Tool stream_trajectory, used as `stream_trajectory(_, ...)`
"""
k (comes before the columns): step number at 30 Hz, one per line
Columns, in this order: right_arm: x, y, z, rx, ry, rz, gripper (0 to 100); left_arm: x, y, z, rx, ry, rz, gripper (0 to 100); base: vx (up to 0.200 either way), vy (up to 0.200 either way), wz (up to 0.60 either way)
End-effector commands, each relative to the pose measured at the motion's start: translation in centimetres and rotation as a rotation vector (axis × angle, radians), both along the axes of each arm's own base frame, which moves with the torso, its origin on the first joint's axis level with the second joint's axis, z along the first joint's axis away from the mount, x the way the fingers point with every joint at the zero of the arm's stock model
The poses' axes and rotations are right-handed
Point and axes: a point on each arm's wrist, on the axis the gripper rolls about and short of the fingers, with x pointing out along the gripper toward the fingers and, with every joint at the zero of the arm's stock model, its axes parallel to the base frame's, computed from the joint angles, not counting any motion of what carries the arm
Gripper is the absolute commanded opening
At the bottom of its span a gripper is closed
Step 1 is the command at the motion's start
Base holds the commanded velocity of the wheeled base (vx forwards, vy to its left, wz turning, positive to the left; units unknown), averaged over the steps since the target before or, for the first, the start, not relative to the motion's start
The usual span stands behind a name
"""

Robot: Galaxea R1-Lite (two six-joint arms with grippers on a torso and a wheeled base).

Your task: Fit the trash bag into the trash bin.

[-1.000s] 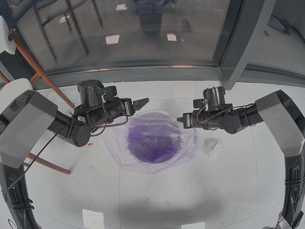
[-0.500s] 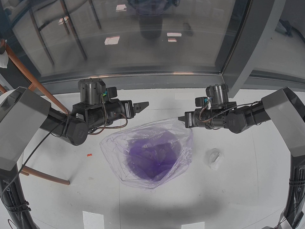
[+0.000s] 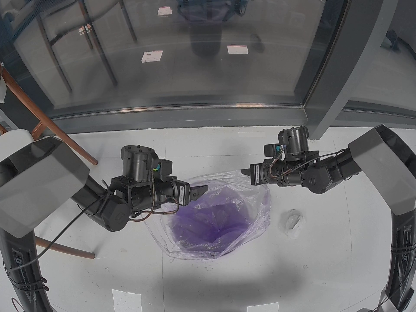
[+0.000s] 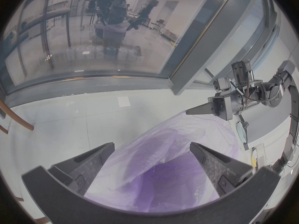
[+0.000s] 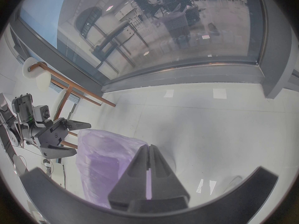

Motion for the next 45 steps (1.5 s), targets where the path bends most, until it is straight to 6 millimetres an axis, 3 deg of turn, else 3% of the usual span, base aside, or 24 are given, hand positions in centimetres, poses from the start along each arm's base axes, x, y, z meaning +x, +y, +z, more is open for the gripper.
stream_trajectory(1, 0.4, -0.2, -2.4, -0.013, 0.035, -0.007, 0, 1.2, 0.3, -2.4, 0.019, 0.039, 0.021, 100, 0.0, 0.0, 0.0)
stream_trajectory(7, 0.9, -0.2, -2.9, 0.0, 0.019, -0.025, 0, 2.6, 1.4, -4.5, 0.022, 0.08, 0.083, 100, 0.0, 0.0, 0.0)
stream_trajectory(10, 1.2, -0.3, -3.1, 0.022, 0.005, -0.039, 0, 2.9, 1.4, -4.4, 0.001, 0.085, 0.109, 100, 0.0, 0.0, 0.0)
stream_trajectory(11, 1.2, -0.3, -3.2, 0.027, 0.008, -0.042, 100, 2.9, 1.4, -4.3, -0.013, 0.091, 0.116, 100, 0.0, 0.0, 0.0)
stream_trajectory(17, 1.1, -1.0, -2.5, 0.054, 0.02, -0.063, 100, 3.2, 1.2, -3.5, -0.068, 0.066, 0.132, 100, 0.0, 0.0, 0.0)
stream_trajectory(19, 0.6, -1.8, -0.8, 0.092, 0.021, -0.081, 100, 3.0, 0.9, -2.9, -0.119, 0.057, 0.148, 100, 0.0, 0.0, 0.0)
stream_trajectory(26, -1.8, -3.8, 2.1, 0.235, 0.125, -0.093, 100, 1.3, -0.2, -1.4, -0.203, 0.065, 0.172, 100, 0.0, 0.0, 0.0)
stream_trajectory(31, -4.8, -6.0, 0.7, 0.187, 0.215, -0.141, 100, 0.2, 0.1, -2.0, -0.2, 0.049, 0.183, 100, 0.0, 0.0, 0.0)
stream_trajectory(36, -7.8, -6.7, -1.0, 0.138, 0.306, -0.156, 100, -1.1, 0.7, -2.4, -0.204, 0.037, 0.184, 100, 0.0, 0.0, 0.0)
stream_trajectory(40, -9.1, -6.5, -1.1, 0.094, 0.309, -0.189, 100, -3.2, 1.5, -1.0, -0.215, 0.037, 0.183, 100, 0.0, 0.0, 0.0)
stream_trajectory(45, -11.5, -3.6, -2.2, 0.027, 0.344, -0.147, 100, -5.8, 0.4, 0.3, -0.286, 0.09, 0.182, 100, 0.0, 0.0, 0.0)
